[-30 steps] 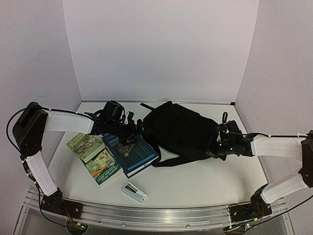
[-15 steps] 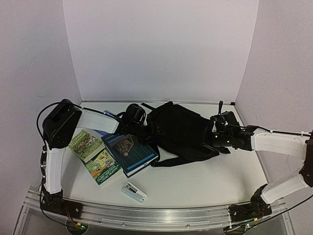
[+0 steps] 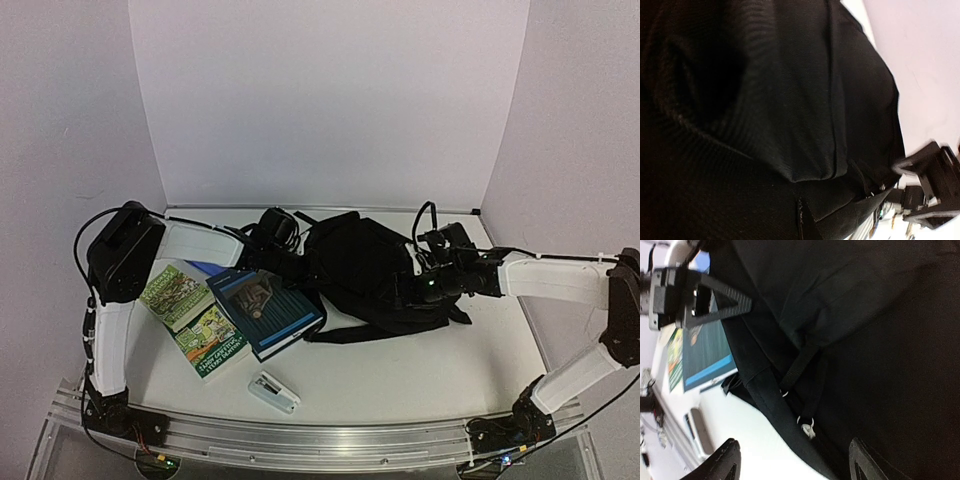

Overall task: Pack the student bag
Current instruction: Unzip the student bag at the center of the board.

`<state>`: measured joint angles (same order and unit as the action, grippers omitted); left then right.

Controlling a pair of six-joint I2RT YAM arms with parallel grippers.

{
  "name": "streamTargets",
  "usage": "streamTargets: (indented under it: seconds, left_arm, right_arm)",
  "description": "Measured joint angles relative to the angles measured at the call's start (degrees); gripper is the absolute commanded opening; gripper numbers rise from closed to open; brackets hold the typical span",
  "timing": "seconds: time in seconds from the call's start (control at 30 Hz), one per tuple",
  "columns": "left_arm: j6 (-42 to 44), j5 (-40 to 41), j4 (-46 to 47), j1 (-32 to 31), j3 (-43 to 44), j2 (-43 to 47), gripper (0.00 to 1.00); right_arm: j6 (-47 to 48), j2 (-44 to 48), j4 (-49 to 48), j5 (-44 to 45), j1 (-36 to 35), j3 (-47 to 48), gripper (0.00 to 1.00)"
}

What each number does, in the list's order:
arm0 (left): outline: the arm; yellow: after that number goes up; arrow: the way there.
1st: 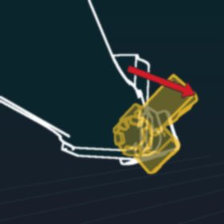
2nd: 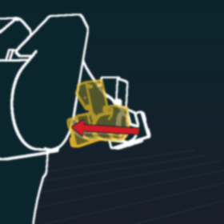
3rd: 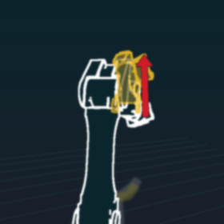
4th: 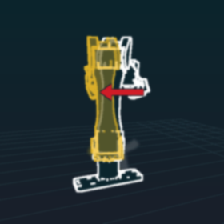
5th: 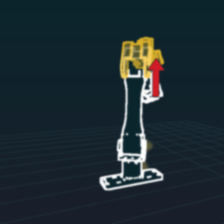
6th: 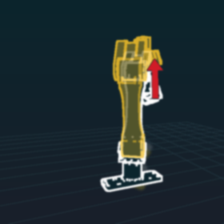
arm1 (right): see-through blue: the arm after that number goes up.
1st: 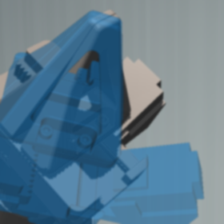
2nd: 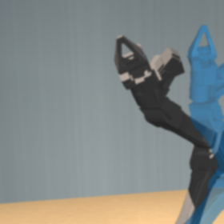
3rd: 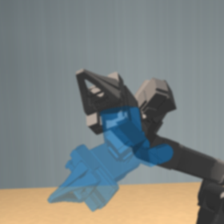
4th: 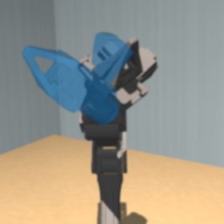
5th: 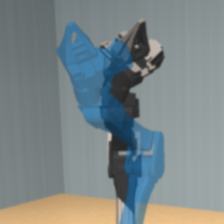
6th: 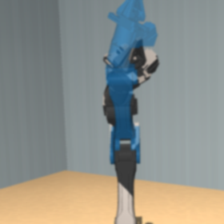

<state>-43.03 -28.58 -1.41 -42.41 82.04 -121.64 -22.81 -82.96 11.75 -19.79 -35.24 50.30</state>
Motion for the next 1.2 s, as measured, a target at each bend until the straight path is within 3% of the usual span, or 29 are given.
streamTargets:
  seconds: [0.27, 0.43, 0.5, 0.6, 0.67, 0.73, 0.93, 1.2]
  left_arm:
    - [14.2, -12.4, -8.9, 1.2, 1.6, 3.7, 0.00]
    - [18.2, -11.8, -15.0, 1.3, 4.4, 3.5, 0.00]
    - [19.1, -10.7, -16.6, 1.4, 5.8, 3.3, 0.08]
    - [19.0, -8.4, -17.1, 1.4, 6.0, 3.3, 0.41]
    - [18.7, -5.4, -17.0, 1.6, 6.0, 3.3, 0.55]
    - [18.4, -3.5, -16.4, 1.7, 5.6, 3.4, 0.62]
    - [14.6, -0.1, -14.5, 1.0, 0.2, 7.2, 0.67]
    - [5.4, 2.6, -13.0, -3.1, -3.8, 9.8, 0.71]
  right_arm:
    - [3.3, -1.2, 0.3, -11.6, -2.3, -0.5, 0.61]
    - [-0.3, -0.3, -2.3, -15.7, -6.3, -3.1, 0.62]
    - [-2.7, 0.7, -4.3, -15.9, -8.4, -3.9, 0.66]
    - [-7.6, 2.2, -7.4, -13.0, -10.6, -4.0, 0.79]
    - [-11.5, 3.5, -8.7, -8.9, -11.2, -4.1, 0.80]
    - [-14.6, 4.4, -9.7, -5.2, -11.5, -4.2, 0.78]
    - [-26.9, 3.3, -16.5, 3.3, -11.1, -7.5, 0.66]
    - [-32.8, -4.6, -21.9, 3.9, -11.0, -8.8, 0.53]
